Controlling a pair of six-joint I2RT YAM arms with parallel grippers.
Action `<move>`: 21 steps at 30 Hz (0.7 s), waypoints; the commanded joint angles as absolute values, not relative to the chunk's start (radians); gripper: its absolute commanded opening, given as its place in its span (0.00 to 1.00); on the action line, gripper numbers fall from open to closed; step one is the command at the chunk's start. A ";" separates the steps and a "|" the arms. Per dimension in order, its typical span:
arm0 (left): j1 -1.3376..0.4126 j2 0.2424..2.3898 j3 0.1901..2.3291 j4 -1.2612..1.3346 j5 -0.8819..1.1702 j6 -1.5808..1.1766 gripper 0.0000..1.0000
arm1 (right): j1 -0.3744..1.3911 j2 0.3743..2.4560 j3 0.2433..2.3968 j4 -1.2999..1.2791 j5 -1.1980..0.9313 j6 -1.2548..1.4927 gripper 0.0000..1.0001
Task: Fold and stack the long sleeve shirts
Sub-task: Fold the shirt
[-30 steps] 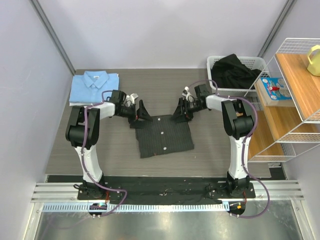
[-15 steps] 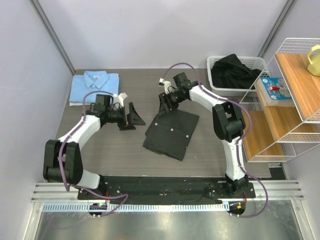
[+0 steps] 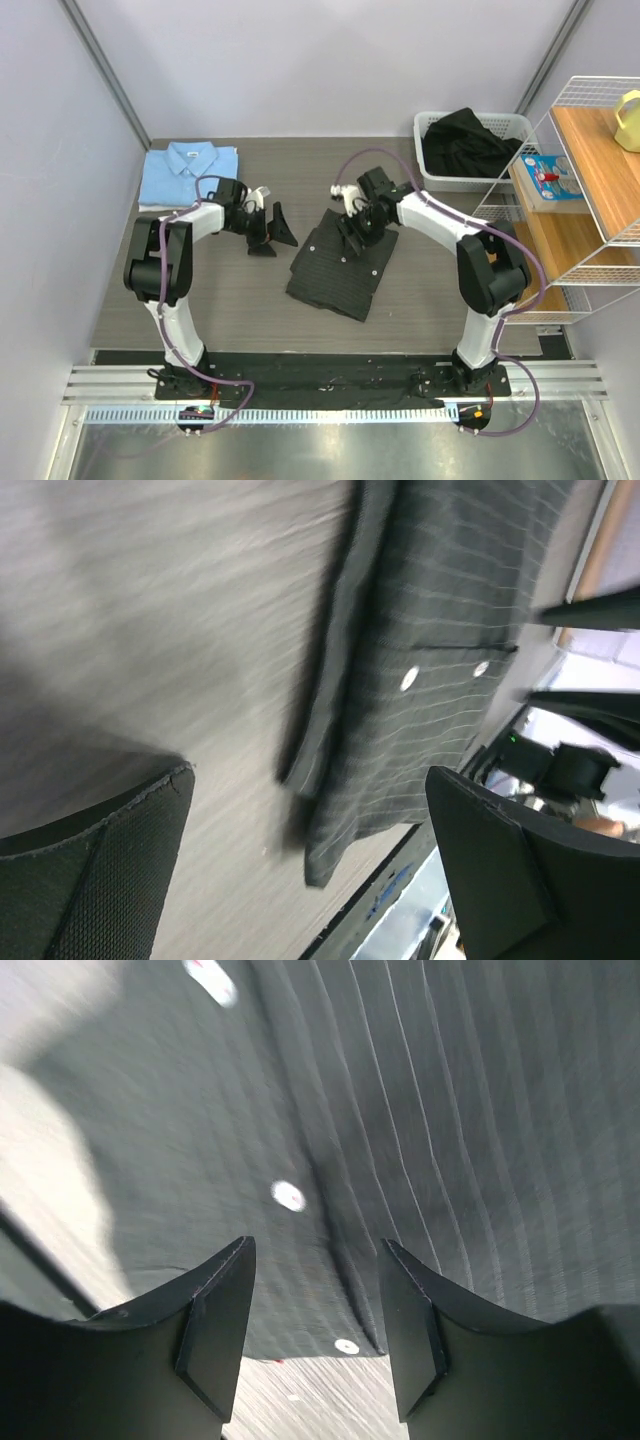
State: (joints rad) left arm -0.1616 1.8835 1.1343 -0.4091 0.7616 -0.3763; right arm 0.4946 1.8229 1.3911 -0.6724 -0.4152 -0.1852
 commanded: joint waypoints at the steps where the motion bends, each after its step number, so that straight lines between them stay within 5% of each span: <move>1: -0.202 1.996 1.187 -0.410 0.788 -0.308 1.00 | 0.492 1.876 1.335 -0.684 -0.287 -0.199 0.57; 6: -0.274 2.046 1.203 -0.408 0.798 -0.330 0.90 | 0.485 1.959 1.333 -0.658 -0.247 -0.227 0.57; 11: -0.281 2.105 1.200 -0.345 0.804 -0.419 0.61 | 0.476 1.993 1.335 -0.644 -0.232 -0.259 0.57; 16: -0.284 2.129 1.181 -0.233 0.833 -0.483 0.49 | 0.465 1.996 1.345 -0.646 -0.232 -0.265 0.56; 21: -0.285 2.183 1.200 -0.108 0.864 -0.571 0.51 | 0.463 2.009 1.371 -0.661 -0.241 -0.265 0.57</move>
State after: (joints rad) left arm -0.2771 2.1025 1.2095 -0.2501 0.9760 -0.5289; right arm 0.4767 1.9514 1.3563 -0.6918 -0.3088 -0.2272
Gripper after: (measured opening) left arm 0.488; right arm 0.565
